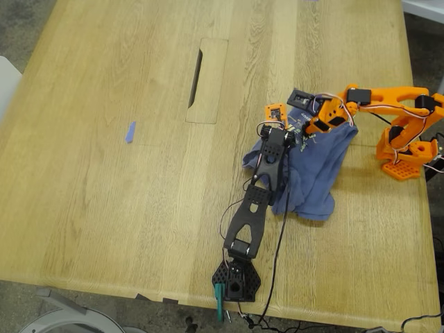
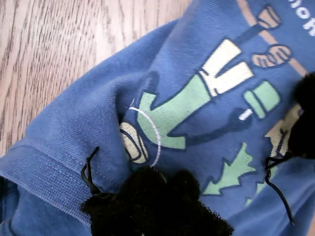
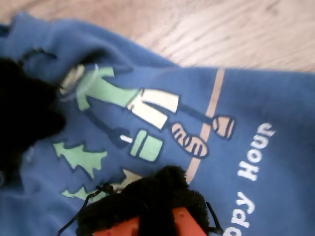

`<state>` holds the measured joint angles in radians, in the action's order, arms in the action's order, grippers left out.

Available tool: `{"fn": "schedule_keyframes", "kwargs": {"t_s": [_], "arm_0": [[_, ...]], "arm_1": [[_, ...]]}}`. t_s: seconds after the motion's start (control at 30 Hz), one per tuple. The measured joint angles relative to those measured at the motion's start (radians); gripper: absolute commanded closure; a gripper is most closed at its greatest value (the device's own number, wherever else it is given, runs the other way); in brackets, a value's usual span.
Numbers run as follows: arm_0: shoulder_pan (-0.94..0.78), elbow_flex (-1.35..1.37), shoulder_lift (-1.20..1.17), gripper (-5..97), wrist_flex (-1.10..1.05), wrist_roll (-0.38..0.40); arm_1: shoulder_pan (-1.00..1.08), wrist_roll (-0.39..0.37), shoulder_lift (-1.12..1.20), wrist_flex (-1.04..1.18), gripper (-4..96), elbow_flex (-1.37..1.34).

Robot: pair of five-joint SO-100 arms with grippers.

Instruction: Fold a T-shirt

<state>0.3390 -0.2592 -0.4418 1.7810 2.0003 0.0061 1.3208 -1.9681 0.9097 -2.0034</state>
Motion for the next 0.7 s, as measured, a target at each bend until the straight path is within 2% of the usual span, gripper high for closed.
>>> {"fn": "schedule_keyframes", "kwargs": {"t_s": [0.13, 0.33, 0.7], "arm_0": [[-0.014, 0.000, 0.028, 92, -0.012, 0.000], [-0.064, 0.000, 0.041, 92, -0.008, 0.000], [-0.230, 0.000, 0.043, 92, 0.041, 0.000]], "arm_1": [[-0.002, -0.017, -0.054, -0.071, 91.3, -0.176], [0.011, -0.031, -0.261, -0.097, 91.3, -0.453], [0.201, -0.014, -0.683, 0.144, 91.3, -0.669]]}}
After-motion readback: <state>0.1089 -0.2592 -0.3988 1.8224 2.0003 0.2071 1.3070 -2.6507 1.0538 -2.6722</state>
